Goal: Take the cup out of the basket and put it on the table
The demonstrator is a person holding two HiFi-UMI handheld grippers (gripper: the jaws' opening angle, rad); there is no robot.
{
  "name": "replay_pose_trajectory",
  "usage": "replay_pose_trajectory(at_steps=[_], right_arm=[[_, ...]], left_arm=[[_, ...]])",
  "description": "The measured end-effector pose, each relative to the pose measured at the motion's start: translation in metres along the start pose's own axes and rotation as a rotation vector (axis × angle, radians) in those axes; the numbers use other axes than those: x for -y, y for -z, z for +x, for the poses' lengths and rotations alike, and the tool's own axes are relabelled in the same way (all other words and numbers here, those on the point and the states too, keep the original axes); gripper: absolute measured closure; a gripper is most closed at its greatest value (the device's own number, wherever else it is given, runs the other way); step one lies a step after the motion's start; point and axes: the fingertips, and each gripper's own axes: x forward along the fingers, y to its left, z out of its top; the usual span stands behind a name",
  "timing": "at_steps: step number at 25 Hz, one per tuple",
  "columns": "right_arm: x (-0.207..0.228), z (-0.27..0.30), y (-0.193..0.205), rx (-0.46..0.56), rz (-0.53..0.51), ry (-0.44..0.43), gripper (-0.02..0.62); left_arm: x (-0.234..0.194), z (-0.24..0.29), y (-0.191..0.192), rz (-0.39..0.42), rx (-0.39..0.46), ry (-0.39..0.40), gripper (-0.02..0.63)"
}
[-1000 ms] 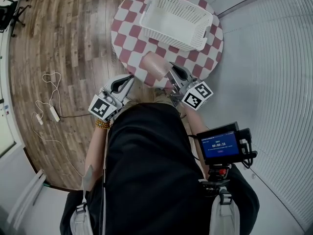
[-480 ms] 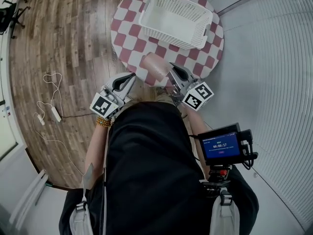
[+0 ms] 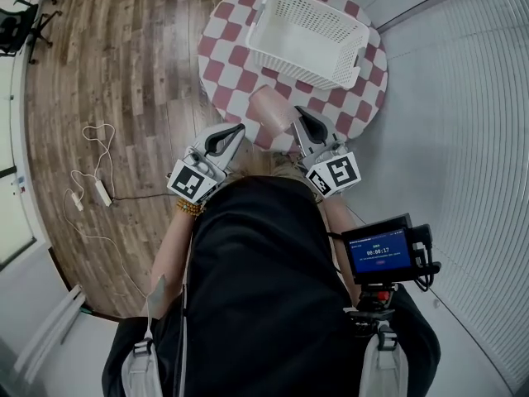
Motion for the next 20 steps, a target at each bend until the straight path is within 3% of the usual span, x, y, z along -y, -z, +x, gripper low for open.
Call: replay_pose_trajectory(at_steps=[11, 20], right_arm=[[-0.01, -0.001, -0.001, -0.014, -0.168, 0.03, 0.572], [-0.012, 0.001, 0.003, -0.032, -0.188, 0.024, 0.572]], left_arm=[[-0.004, 0.0, -0.006, 0.015, 0.022, -0.037, 0.601], [-0.002, -0.001, -0.006, -0.001, 0.028, -0.047, 0.601]])
